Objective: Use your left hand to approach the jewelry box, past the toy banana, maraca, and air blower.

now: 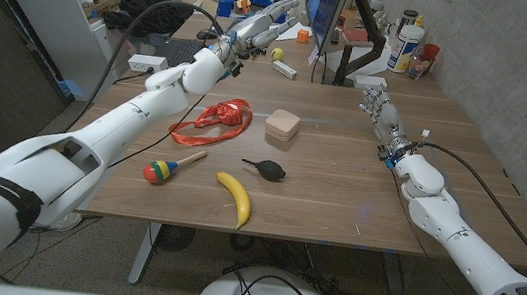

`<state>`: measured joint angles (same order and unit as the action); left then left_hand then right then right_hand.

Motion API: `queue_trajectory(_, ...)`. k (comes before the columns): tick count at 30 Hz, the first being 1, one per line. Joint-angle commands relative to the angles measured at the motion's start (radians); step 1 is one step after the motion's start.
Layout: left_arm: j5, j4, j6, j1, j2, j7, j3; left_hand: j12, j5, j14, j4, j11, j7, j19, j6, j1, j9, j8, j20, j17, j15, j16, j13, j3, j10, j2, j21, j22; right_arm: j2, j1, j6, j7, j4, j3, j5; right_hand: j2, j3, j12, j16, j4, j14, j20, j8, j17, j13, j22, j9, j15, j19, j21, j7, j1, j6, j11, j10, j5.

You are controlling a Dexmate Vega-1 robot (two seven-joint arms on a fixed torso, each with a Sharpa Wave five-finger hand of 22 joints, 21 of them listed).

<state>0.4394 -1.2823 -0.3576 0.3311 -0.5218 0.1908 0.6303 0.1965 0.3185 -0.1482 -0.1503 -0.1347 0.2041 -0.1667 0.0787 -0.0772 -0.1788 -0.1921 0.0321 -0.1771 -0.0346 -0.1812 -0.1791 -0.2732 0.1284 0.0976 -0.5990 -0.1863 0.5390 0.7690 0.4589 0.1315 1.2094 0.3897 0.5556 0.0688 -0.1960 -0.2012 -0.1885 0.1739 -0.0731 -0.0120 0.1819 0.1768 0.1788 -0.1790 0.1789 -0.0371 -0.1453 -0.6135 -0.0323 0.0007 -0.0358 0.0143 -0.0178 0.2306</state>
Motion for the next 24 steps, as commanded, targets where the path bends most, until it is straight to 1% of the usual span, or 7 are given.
queue_trajectory(1, 0.062, 0.030, -0.029, -0.027, 0.004, -0.004, 0.037, -0.005, 0.005, -0.010, 0.001, -0.009, 0.007, -0.004, 0.007, -0.015, -0.006, 0.001, -0.003, 0.000, -0.069, -0.001, -0.002, -0.006, 0.004, 0.035, 0.004, 0.000, -0.005, -0.006, 0.008, 0.002, -0.013, 0.004, -0.005, 0.065, 0.005, -0.007, 0.000, 0.000, -0.006, 0.005, 0.009, 0.003, 0.004, -0.005, 0.003, 0.008, 0.004, 0.004, 0.000, 0.007, -0.009, 0.002, -0.006, 0.009)
queue_trajectory(4, 0.081, 0.030, -0.035, -0.031, 0.001, -0.005, 0.044, -0.005, 0.006, -0.012, 0.005, -0.010, 0.007, -0.006, 0.008, -0.019, -0.006, 0.001, -0.007, 0.000, -0.069, 0.000, -0.002, -0.006, 0.006, 0.029, 0.006, 0.000, -0.007, -0.008, 0.010, 0.002, -0.015, 0.005, -0.008, 0.065, 0.005, -0.007, 0.000, 0.000, -0.006, 0.005, 0.009, 0.003, 0.004, -0.005, 0.003, 0.009, 0.004, 0.004, 0.000, 0.007, -0.009, 0.001, -0.006, 0.009)
queue_trajectory(8, 0.109, 0.025, -0.042, -0.035, -0.006, -0.006, 0.053, -0.007, 0.006, -0.018, 0.012, -0.009, 0.012, -0.011, 0.009, -0.028, -0.006, 0.001, -0.019, 0.001, -0.068, 0.002, -0.002, -0.004, 0.011, 0.018, 0.010, 0.001, -0.005, -0.011, 0.009, -0.004, -0.016, 0.010, -0.020, 0.065, 0.006, -0.007, 0.000, -0.001, -0.006, 0.004, 0.009, 0.003, 0.004, -0.005, 0.003, 0.007, 0.004, 0.005, 0.002, 0.007, -0.009, -0.001, -0.007, 0.009)
queue_trajectory(14, 0.141, 0.021, -0.040, -0.039, -0.014, -0.016, 0.062, -0.006, 0.007, -0.020, 0.017, -0.011, 0.015, -0.009, 0.009, -0.035, -0.006, 0.000, -0.030, 0.001, -0.066, 0.002, -0.002, -0.004, 0.012, 0.013, 0.011, 0.000, -0.010, -0.015, 0.011, -0.002, -0.024, 0.013, -0.020, 0.065, 0.007, -0.006, 0.001, -0.001, -0.007, 0.004, 0.008, 0.003, 0.004, -0.005, 0.003, 0.006, 0.005, 0.007, 0.002, 0.007, -0.009, 0.002, -0.006, 0.009)
queue_trajectory(22, 0.180, 0.030, -0.033, -0.049, -0.020, -0.039, 0.079, -0.005, 0.009, -0.020, 0.021, -0.012, 0.014, -0.008, 0.001, -0.043, -0.007, -0.004, -0.032, 0.001, -0.065, 0.001, -0.002, -0.007, 0.011, 0.012, 0.013, 0.000, -0.012, -0.021, 0.013, -0.002, -0.031, 0.017, -0.024, 0.065, 0.008, -0.006, 0.001, 0.000, -0.007, 0.004, 0.008, 0.003, 0.004, -0.005, 0.003, 0.007, 0.005, 0.009, 0.002, 0.007, -0.009, 0.001, -0.007, 0.009)
queue_trajectory(24, 0.190, 0.039, -0.036, -0.055, -0.019, -0.045, 0.087, -0.004, 0.010, -0.019, 0.024, -0.012, 0.011, -0.007, -0.015, -0.050, -0.007, -0.010, -0.034, 0.001, -0.064, 0.000, -0.002, -0.010, 0.008, 0.014, 0.014, 0.000, -0.013, -0.023, 0.013, -0.003, -0.034, 0.019, -0.028, 0.064, 0.009, -0.006, 0.001, 0.000, -0.007, 0.004, 0.008, 0.003, 0.004, -0.005, 0.003, 0.006, 0.006, 0.009, 0.002, 0.006, -0.009, 0.002, -0.007, 0.009)
